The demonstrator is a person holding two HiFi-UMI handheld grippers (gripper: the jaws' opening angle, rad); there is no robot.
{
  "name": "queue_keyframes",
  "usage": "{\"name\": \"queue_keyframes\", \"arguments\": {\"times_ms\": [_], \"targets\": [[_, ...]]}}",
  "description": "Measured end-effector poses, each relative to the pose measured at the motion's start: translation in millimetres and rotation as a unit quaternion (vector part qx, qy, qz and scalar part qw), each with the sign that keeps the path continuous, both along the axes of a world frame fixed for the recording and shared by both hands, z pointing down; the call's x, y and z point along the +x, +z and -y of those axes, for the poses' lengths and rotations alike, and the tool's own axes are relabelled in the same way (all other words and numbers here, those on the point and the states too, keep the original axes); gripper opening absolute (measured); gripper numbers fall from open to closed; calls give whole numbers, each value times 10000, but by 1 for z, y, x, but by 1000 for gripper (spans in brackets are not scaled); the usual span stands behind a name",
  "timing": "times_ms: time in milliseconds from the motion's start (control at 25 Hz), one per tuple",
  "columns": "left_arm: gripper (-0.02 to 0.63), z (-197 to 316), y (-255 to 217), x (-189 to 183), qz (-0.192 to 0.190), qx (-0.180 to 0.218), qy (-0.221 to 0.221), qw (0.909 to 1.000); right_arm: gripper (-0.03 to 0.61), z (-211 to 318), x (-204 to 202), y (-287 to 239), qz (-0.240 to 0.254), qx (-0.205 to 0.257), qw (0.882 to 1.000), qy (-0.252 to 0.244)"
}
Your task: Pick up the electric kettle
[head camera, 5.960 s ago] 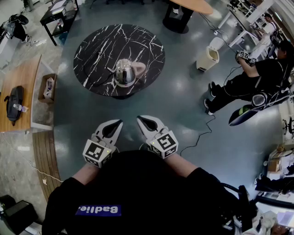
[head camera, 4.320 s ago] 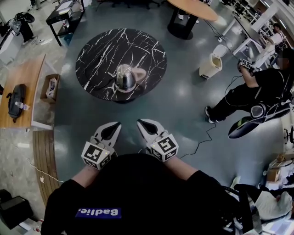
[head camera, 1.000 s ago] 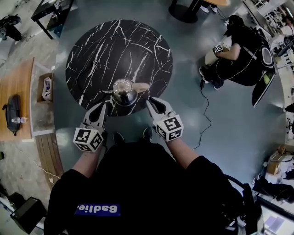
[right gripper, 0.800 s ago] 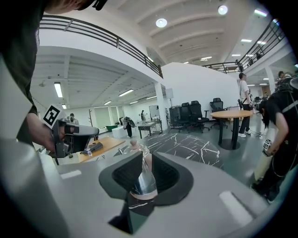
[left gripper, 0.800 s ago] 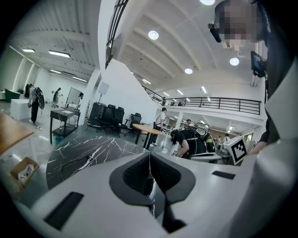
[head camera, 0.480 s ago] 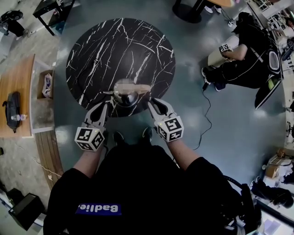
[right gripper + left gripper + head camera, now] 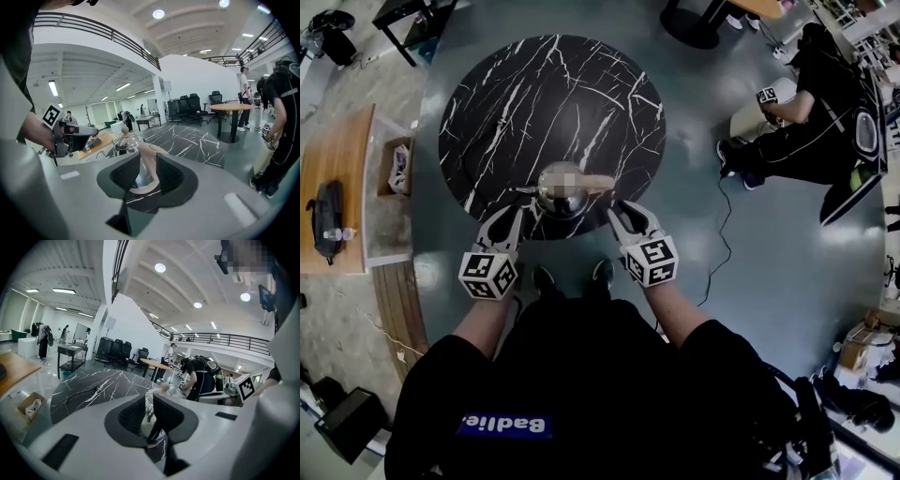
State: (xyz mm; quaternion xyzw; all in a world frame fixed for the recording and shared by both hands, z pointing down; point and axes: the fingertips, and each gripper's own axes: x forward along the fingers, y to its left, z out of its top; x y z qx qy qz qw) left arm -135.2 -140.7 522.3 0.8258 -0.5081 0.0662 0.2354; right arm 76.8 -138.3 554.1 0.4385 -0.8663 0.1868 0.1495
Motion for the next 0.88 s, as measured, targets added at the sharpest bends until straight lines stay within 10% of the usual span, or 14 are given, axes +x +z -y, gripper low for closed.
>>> {"name": "queue_keyframes", "arguments": {"times_ms": [880], "targets": [[138,21,59,-11,-122,-501,-333,9981,152,24,2,51,-53,-444,9982,409]]}}
